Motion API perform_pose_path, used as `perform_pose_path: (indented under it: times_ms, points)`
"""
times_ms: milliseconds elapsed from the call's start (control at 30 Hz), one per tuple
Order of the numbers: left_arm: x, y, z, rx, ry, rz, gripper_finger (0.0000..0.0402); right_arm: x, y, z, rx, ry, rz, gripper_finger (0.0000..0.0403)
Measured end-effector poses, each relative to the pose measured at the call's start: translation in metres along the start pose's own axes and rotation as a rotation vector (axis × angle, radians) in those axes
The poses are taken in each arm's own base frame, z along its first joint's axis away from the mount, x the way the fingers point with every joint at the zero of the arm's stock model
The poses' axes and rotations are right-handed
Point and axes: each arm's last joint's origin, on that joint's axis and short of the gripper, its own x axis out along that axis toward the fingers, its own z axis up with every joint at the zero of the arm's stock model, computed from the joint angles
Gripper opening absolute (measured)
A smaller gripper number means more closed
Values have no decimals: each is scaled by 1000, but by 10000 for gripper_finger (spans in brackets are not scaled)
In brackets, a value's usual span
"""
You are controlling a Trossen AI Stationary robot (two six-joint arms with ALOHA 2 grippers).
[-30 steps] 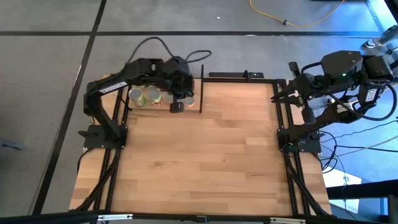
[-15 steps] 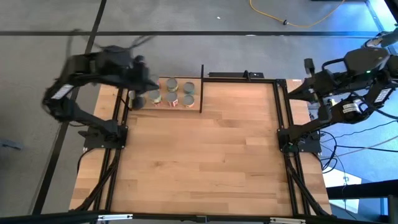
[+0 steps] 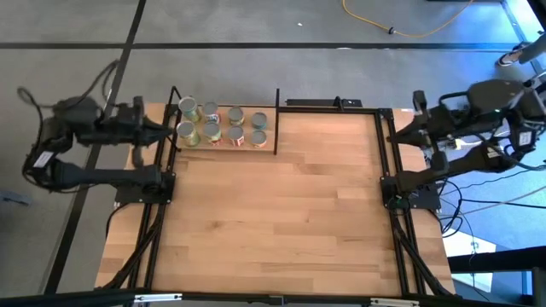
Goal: Pick and place cans onto a shelf
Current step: Return to Home Position
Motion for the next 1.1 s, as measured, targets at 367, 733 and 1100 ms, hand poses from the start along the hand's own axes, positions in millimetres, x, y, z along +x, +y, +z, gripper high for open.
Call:
perform_pose_path:
  times_ms: [367, 733, 1100]
  points:
    - [-48, -1, -68, -124, -217, -5, 0, -16, 9, -70, 129, -241, 15, 8]
    - [-47, -1, -110, -127, -286, -9, 0, -18, 16, -128, 179, -384, 15, 8]
    - [-14, -1, -131, -141, -277, -45, 0, -6, 21, -175, 212, -500, 8, 9]
